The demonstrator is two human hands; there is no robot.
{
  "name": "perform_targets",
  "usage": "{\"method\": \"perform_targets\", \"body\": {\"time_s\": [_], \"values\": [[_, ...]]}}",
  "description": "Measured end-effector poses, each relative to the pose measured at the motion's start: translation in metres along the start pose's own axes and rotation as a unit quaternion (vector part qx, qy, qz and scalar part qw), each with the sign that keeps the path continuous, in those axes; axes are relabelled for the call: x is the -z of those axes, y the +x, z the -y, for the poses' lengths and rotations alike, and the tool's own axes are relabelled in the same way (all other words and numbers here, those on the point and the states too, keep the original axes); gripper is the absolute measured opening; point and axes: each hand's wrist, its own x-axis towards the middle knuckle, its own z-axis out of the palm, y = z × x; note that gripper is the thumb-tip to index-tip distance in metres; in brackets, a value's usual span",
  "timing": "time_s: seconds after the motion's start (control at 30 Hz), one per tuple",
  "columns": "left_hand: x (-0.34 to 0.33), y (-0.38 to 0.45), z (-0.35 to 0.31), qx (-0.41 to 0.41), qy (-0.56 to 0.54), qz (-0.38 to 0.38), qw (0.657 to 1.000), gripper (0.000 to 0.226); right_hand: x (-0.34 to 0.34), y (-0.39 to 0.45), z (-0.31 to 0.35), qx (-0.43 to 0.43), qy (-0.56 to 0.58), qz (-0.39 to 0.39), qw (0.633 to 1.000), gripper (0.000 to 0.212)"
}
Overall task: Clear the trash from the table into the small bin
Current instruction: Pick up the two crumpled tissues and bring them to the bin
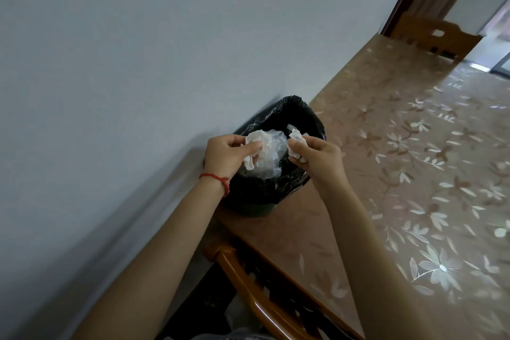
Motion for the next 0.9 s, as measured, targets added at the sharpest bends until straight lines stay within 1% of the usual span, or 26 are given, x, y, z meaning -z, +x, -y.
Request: {"method": "perform_targets", "body": {"time_s": [0.13, 0.23, 0.33, 0.4, 0.43, 0.5, 0.53, 0.6, 0.63, 0.9], "values": [[-0.009, 0.02, -0.003, 0.015, 0.012, -0.007, 1.0, 0.01, -0.001, 0.015, 0.005, 0.002, -0.013, -0.008, 1.0, 0.003], [-0.017, 0.032, -0.004, 0.02, 0.023, -0.01, 0.999, 0.017, -0.001, 0.021, 0.005, 0.006, -0.018, -0.021, 1.0, 0.006], [-0.022, 0.035, -0.007, 0.016, 0.031, -0.029, 0.999, 0.025, -0.001, 0.023, 0.002, 0.005, -0.018, -0.022, 1.0, 0.004], [-0.023, 0.035, -0.007, 0.018, 0.017, -0.033, 0.999, 0.027, 0.0, 0.022, -0.001, 0.004, -0.019, -0.027, 0.999, 0.018], [-0.023, 0.035, -0.006, 0.021, 0.008, -0.033, 0.999, 0.027, 0.001, 0.022, -0.003, 0.002, -0.02, -0.028, 0.999, 0.02], [-0.022, 0.032, -0.004, 0.024, 0.001, -0.033, 0.999, 0.03, 0.002, 0.02, -0.006, -0.001, -0.027, -0.027, 0.999, 0.018], [-0.022, 0.03, -0.004, 0.022, -0.003, -0.031, 0.999, 0.031, 0.002, 0.019, -0.008, -0.005, -0.032, -0.029, 0.999, 0.022], [-0.02, 0.026, -0.002, 0.02, -0.013, -0.029, 0.999, 0.033, 0.003, 0.017, -0.011, -0.013, -0.046, -0.036, 0.998, 0.039], [-0.019, 0.025, -0.001, 0.016, -0.016, -0.03, 0.999, 0.033, 0.004, 0.017, -0.012, -0.013, -0.049, -0.038, 0.998, 0.044], [-0.005, 0.003, 0.004, -0.009, -0.019, -0.025, 0.999, 0.031, 0.003, 0.002, -0.013, 0.0, -0.062, -0.042, 0.997, 0.043]]}}
